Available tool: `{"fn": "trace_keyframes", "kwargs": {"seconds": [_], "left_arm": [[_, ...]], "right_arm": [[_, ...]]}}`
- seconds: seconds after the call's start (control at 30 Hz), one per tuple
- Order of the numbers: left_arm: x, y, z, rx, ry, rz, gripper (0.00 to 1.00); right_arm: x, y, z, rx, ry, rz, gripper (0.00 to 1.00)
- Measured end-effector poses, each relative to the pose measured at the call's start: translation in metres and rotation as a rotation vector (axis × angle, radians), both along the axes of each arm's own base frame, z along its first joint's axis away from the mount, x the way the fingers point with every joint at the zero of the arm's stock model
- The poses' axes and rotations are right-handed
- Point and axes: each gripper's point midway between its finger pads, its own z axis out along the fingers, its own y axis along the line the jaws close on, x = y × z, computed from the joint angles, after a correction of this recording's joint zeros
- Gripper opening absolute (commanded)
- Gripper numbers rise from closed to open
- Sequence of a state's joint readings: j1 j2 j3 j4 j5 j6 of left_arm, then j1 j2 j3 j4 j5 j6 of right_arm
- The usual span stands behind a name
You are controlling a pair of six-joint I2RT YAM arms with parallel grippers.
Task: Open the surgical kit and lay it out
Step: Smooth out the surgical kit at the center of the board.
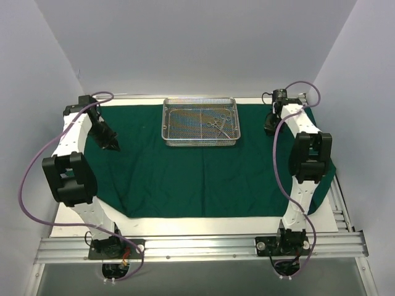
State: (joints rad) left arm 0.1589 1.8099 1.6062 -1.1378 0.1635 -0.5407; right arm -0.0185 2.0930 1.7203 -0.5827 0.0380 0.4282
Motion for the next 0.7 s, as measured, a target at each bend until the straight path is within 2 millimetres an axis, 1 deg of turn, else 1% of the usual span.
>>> {"fn": "trace_keyframes", "kwargs": {"seconds": [0.07, 0.1, 0.13, 0.2, 0.27, 0.3, 0.37, 0.43, 0.53, 0.7], "left_arm": [[0.013, 0.002, -0.013, -0.003, 0.018, -0.001, 0.02], [0.02, 0.003, -0.023, -0.005, 0.032, -0.001, 0.02], [0.027, 0.005, -0.036, -0.007, 0.051, 0.001, 0.02], [0.035, 0.007, -0.064, -0.011, 0.096, 0.008, 0.02], [0.035, 0.008, -0.091, -0.022, 0.152, 0.022, 0.02], [0.034, 0.009, -0.102, -0.027, 0.178, 0.033, 0.02], [0.031, 0.011, -0.118, -0.048, 0.221, 0.061, 0.02], [0.034, 0.017, -0.117, -0.059, 0.23, 0.092, 0.02], [0.046, 0.029, -0.118, -0.058, 0.216, 0.134, 0.02], [0.068, 0.039, -0.118, -0.106, 0.236, 0.174, 0.02]], "right_arm": [[0.005, 0.002, -0.005, 0.027, -0.019, 0.012, 0.0], [0.007, 0.004, -0.009, 0.038, -0.025, 0.018, 0.0], [0.007, 0.005, -0.015, 0.048, -0.025, 0.025, 0.0], [0.006, 0.008, -0.029, 0.062, -0.01, 0.035, 0.0], [0.003, 0.008, -0.047, 0.07, 0.018, 0.043, 0.0], [0.004, 0.008, -0.052, 0.075, 0.022, 0.047, 0.0], [0.013, 0.007, -0.051, 0.075, -0.007, 0.054, 0.0], [0.019, 0.008, -0.053, 0.079, -0.016, 0.059, 0.0], [0.03, 0.008, -0.053, 0.087, -0.018, 0.065, 0.0], [0.059, 0.008, -0.052, 0.116, -0.044, 0.071, 0.0]]}}
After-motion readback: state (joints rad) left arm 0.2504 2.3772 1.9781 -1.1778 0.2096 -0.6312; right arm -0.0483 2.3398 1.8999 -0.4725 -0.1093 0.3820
